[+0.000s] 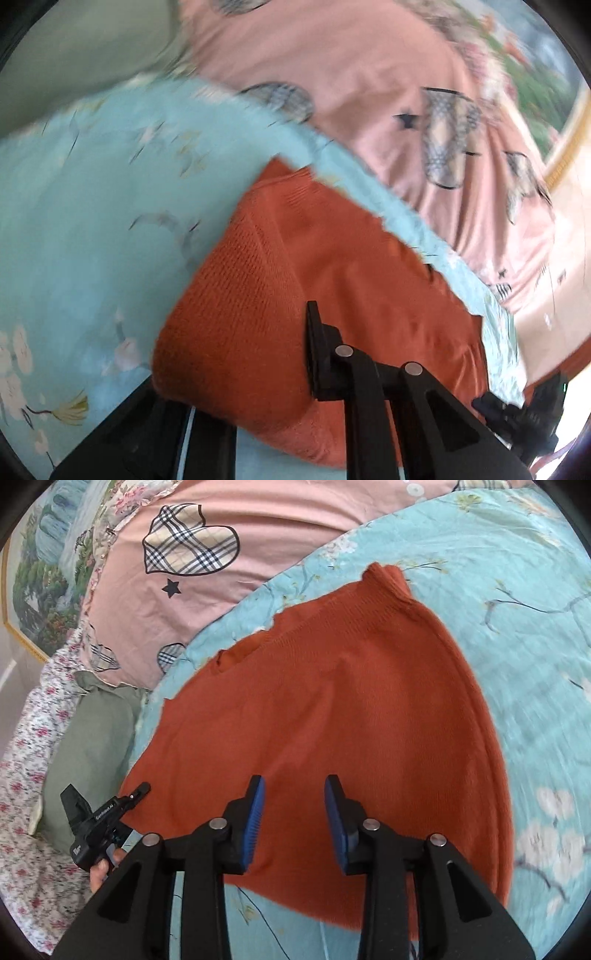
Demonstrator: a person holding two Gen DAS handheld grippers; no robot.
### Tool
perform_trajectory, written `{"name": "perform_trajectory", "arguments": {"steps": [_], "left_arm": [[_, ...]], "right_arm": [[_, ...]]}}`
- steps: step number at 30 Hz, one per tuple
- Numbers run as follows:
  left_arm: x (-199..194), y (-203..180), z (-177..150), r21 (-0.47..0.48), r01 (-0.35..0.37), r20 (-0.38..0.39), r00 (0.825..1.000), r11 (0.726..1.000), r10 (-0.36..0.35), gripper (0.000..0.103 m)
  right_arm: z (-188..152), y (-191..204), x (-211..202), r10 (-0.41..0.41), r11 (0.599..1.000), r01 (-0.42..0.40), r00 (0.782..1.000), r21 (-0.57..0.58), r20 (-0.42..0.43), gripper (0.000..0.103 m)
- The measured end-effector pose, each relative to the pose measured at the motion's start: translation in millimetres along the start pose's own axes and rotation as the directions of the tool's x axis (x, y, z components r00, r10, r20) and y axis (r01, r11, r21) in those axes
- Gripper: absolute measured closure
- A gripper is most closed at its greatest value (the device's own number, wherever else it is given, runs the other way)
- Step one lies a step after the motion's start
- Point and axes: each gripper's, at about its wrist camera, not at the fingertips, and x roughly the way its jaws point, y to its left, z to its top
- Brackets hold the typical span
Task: Fold small clothes
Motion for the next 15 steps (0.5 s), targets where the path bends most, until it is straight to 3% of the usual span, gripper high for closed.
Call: {"name": "perform_trajectory", "arguments": {"steps": [2,5,9,12,15], "left_arm": [[-6.6,-32.5,1.1,0.109,0.004,0.021,1.0,0.994,-0.006,0.091],[-10.9,-80.8,-8.5,0.263,0.055,0.013,0.998,0.963,-0.06,0.095],[-0.5,-143.6,-47.1,0.485,0.077,-0.036,0.997,0.871,-0.067,0.095],[16.3,-163.4,-82.5,0.586,0.081,-0.079,0.996,0.806,-0.043,0.095],[30.9,-164.0,-105.3,0.617,0.077,-0.115,0.993,0.783,-0.007,0.095]], "right_arm": [[8.7,-0.8,2.5,0.069,0.998,-0.068,0.997,0.017,-0.025,0.068],[22.2,3.2,3.8,0.129,0.991,-0.128,0.991,0.024,-0.046,0.068],[38.2,9.1,10.9,0.202,0.978,-0.197,0.976,0.063,-0.077,0.068],[47.1,14.8,24.0,0.246,0.968,-0.237,0.963,0.087,-0.109,0.065],[53.5,19.7,42.2,0.27,0.961,-0.256,0.952,0.108,-0.146,0.04]]}}
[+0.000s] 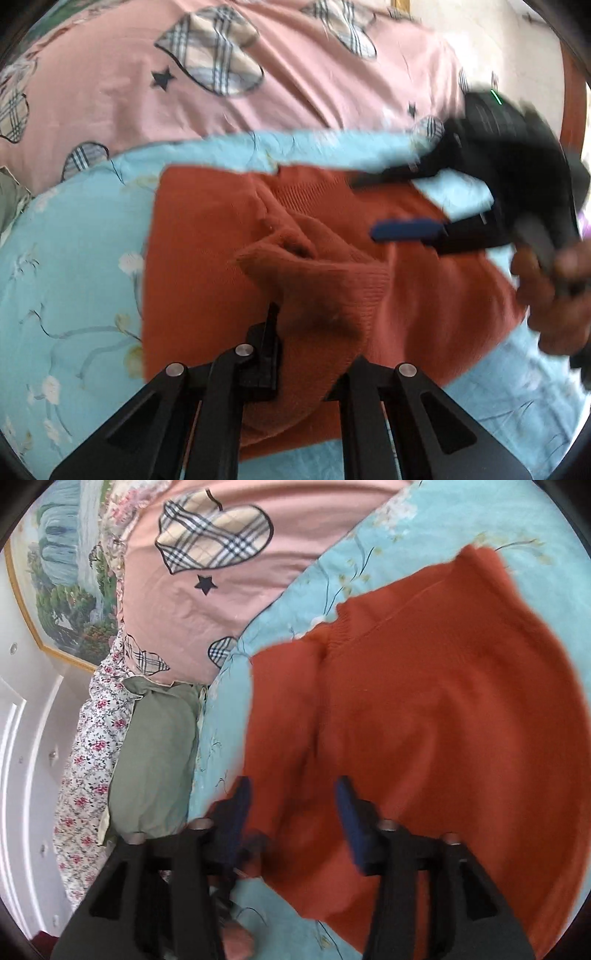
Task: Fold small clothes
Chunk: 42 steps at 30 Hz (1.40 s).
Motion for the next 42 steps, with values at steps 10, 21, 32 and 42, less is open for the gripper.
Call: {"name": "perform_trajectory", "arguments": {"steps": [10,21,32,42], "left_arm": [[-7.2,4.0,-3.4,0.005,0.018,0.025,1.0,1.0,-0.018,0.095],[-35.7,-59.1,35.7,0.037,0.231,0.085,0.969,0.972,-0.233,0.095],[23.7,-126.2,18.4,0.045,0.335,-0.083,0.94,0.941,-0.331,0.093],[14.0,-119.3,3.4,0.003,0.399,-0.144,0.908,0.917,-0.394,0.066]], "right_arm": [[49.0,16.6,100.0,-0.078,0.996,0.071,0.989,-0.054,-0.128,0.072],[57.9,41.8,-13.2,-0.084,0.969,0.096,0.994,-0.226,0.065,0.087],[45.3,-67.5,-69.1,-0.25,0.962,0.258,0.964,-0.087,0.086,0.088],[42.2,-80.9,-61.2,-0.25,0.962,0.258,0.964,-0.088,0.092,0.083]]}}
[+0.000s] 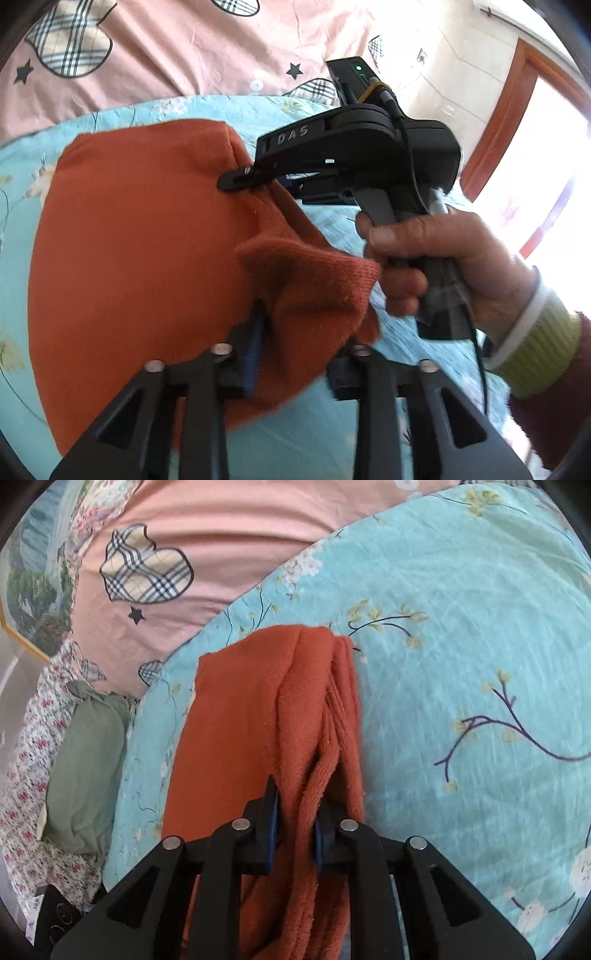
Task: Fold small clothes
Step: 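Fold the sweater bundle over again with the right tool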
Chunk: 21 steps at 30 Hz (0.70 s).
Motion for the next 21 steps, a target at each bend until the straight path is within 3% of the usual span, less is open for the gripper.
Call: {"name": "perform_trajectory", "arguments": {"steps": [2,3,5,6,9,13,21], "left_arm": [[-13.4,5.5,-5.1,-0.024,0.008,-0.005,1.0,1.0,-0.008,0.05],[-25.2,12.0,-10.4,-0.044,0.017,-0.002,1.0,0.999,-0.017,0.048],[-44.2,23.5,-16.7,-0.081,0.012,0.007,1.0,0.997,-0.011,0.038],[-56.6,33.0,-20.3,-0.104,-0.001,0.02,1.0,0.995,0.003,0.035],[-86.4,66.5,-25.1,-0.186,-0.048,0.062,0.996,0.981,0.061,0.022],[-88.7,120.2,-22.2,-0.312,-0.067,0.05,0.995,0.948,0.087,0.021],[-33.1,180.3,-3.7,-0.465,0.059,0.004,0.998,0.884,-0.065,0.022]], "right_arm": [[-3.6,-0.2,-12.0,-0.037,0.999,0.036,0.999,0.023,0.035,0.072],[-5.7,2.0,-20.4,-0.077,0.997,0.075,0.995,0.03,0.064,0.067],[-14.5,5.0,-41.0,-0.159,0.987,0.154,0.98,0.054,0.116,0.034],[-17.2,5.9,-45.7,-0.159,0.987,0.153,0.979,0.056,0.125,0.029],[-29.6,10.2,-55.4,-0.094,0.995,0.091,0.99,0.034,0.105,0.026],[-40.2,17.1,-46.1,-0.048,0.999,0.048,0.998,-0.001,0.032,0.026],[-34.4,14.4,-19.3,0.005,1.0,-0.005,1.0,0.011,-0.007,0.026]]}}
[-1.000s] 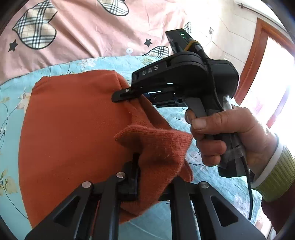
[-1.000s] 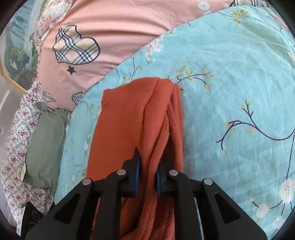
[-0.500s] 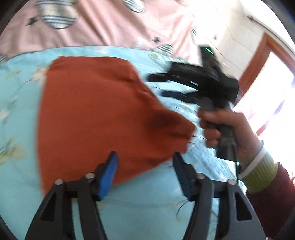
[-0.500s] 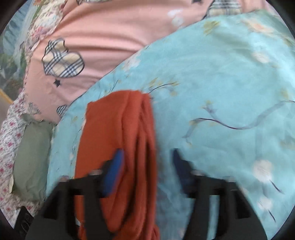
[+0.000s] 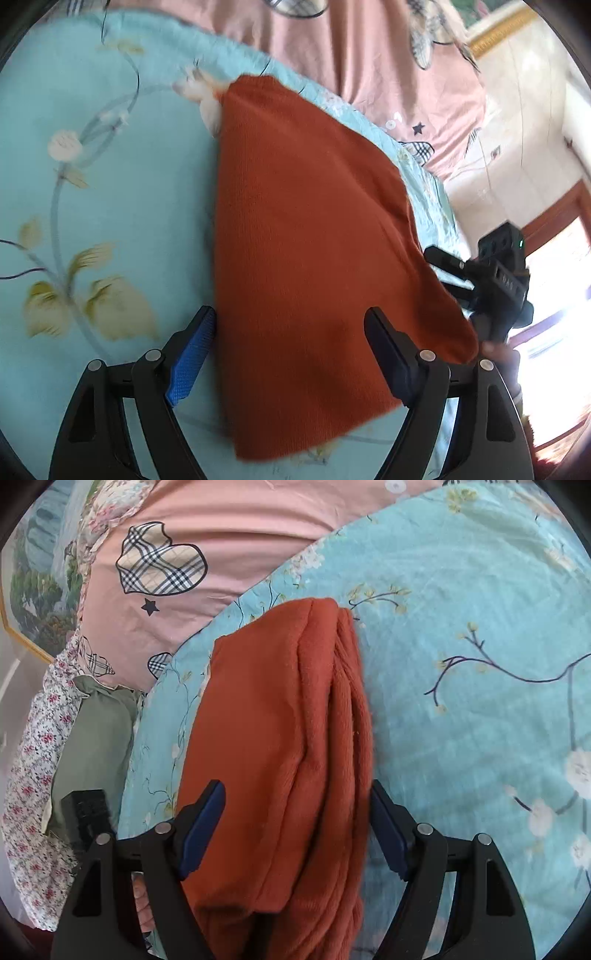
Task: Fold small clothes
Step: 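Fold the sweater bundle over again with the right tool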
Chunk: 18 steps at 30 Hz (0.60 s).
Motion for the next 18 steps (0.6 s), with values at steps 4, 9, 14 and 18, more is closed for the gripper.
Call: {"name": "perform_trajectory", "arguments": {"steps": [4,9,14,18], "left_arm": [[20.8,15.3,7.3,-0.079,0.058,-0.016,0.998,0.995,-0.06,0.038],[27.4,8.9,12.4,-0.044,0.062,-0.003,0.998,0.997,-0.062,0.072],[-9.4,-10.9,4.3,0.038,0.045,0.045,0.998,0.998,-0.047,0.079],[-61.4,-11.7,-18.6,0.078,0.002,0.097,0.995,0.997,-0.01,0.079]], "right_arm": [[3.7,-11.9,17.5,0.029,0.998,-0.028,0.999,0.048,-0.028,0.031],[2.6,-18.1,32.1,0.081,0.993,-0.077,0.996,0.095,-0.046,0.067],[-4.1,3.3,17.9,0.094,0.994,-0.094,0.996,0.063,-0.003,0.078],[-21.6,40.0,10.8,0.151,0.989,-0.151,0.989,-0.001,-0.002,0.078]]}}
